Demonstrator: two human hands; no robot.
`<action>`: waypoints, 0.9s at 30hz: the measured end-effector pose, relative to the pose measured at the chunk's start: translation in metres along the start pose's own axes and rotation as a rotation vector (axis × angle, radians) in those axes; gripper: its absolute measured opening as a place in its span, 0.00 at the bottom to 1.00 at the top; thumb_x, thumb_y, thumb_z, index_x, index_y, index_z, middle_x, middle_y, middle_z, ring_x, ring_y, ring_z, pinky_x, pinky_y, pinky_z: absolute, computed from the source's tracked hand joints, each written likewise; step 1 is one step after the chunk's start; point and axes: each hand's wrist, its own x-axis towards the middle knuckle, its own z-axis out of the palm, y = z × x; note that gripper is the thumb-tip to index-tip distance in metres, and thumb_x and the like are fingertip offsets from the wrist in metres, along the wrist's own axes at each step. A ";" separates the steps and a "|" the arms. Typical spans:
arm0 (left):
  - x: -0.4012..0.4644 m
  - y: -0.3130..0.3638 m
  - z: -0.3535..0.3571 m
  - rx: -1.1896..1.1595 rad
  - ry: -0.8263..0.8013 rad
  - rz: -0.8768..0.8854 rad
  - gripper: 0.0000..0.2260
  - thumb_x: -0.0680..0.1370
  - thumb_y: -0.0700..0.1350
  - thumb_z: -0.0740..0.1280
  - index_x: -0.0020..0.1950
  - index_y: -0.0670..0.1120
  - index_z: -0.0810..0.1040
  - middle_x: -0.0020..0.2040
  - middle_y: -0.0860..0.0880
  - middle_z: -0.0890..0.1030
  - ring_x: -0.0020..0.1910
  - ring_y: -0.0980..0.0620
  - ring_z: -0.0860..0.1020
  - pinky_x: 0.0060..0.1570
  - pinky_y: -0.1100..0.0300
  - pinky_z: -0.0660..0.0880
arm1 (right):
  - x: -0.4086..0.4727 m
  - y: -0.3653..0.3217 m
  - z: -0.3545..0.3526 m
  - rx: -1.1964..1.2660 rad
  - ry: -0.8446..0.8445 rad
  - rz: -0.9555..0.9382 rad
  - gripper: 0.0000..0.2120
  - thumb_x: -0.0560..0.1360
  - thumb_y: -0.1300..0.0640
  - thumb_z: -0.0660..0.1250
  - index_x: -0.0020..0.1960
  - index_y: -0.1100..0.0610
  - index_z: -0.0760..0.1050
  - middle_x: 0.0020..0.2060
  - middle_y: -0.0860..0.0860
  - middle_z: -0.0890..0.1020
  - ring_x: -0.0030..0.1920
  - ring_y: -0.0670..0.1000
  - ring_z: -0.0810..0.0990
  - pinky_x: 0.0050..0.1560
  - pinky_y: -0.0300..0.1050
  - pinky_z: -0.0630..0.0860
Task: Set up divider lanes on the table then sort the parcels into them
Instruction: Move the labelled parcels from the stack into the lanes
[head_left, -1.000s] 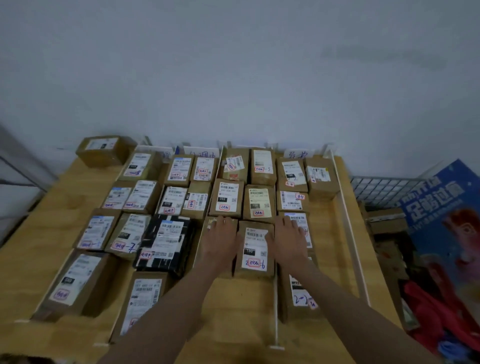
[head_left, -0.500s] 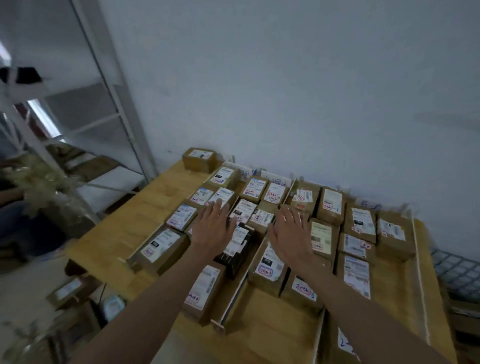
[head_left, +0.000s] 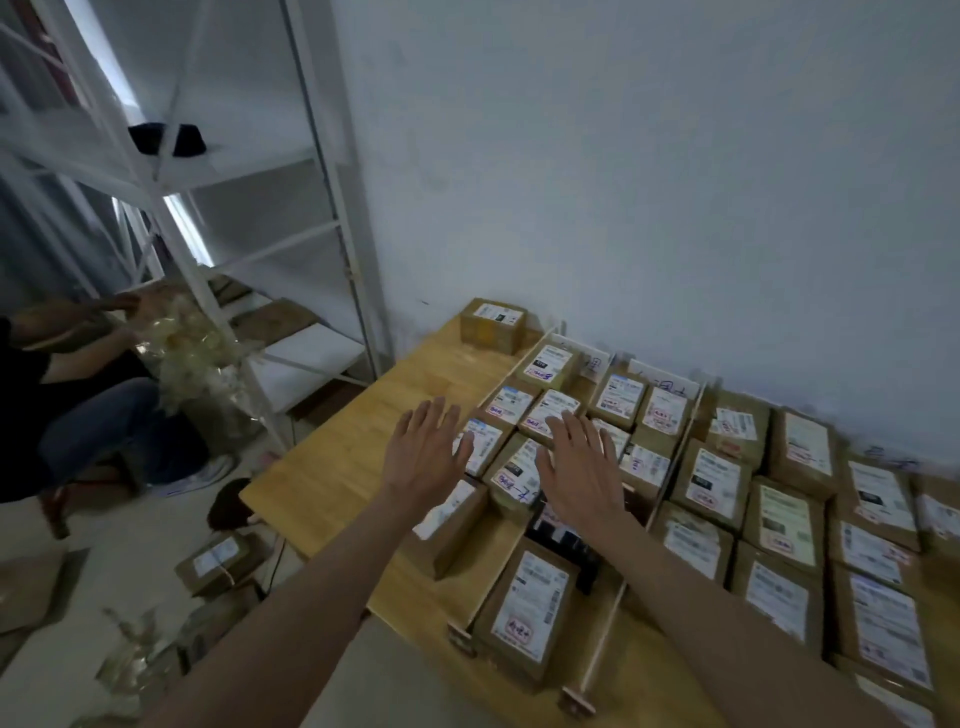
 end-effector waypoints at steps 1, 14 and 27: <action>0.003 -0.018 -0.001 -0.001 0.002 -0.001 0.26 0.84 0.58 0.47 0.79 0.47 0.60 0.79 0.46 0.60 0.78 0.46 0.57 0.76 0.49 0.55 | 0.007 -0.015 0.005 -0.003 -0.001 0.001 0.22 0.83 0.48 0.51 0.75 0.54 0.65 0.75 0.54 0.66 0.76 0.57 0.62 0.76 0.57 0.56; 0.071 -0.187 -0.011 -0.053 -0.031 0.089 0.27 0.84 0.59 0.48 0.80 0.48 0.56 0.80 0.47 0.57 0.79 0.48 0.55 0.77 0.50 0.53 | 0.097 -0.165 0.042 0.054 0.044 0.105 0.25 0.83 0.48 0.50 0.78 0.56 0.59 0.77 0.56 0.61 0.78 0.56 0.57 0.78 0.56 0.53; 0.210 -0.221 0.021 -0.028 -0.063 0.195 0.27 0.83 0.60 0.47 0.79 0.48 0.59 0.80 0.46 0.59 0.78 0.47 0.57 0.77 0.50 0.54 | 0.219 -0.152 0.076 0.053 0.035 0.275 0.26 0.84 0.47 0.50 0.78 0.56 0.56 0.78 0.57 0.59 0.78 0.57 0.56 0.78 0.55 0.51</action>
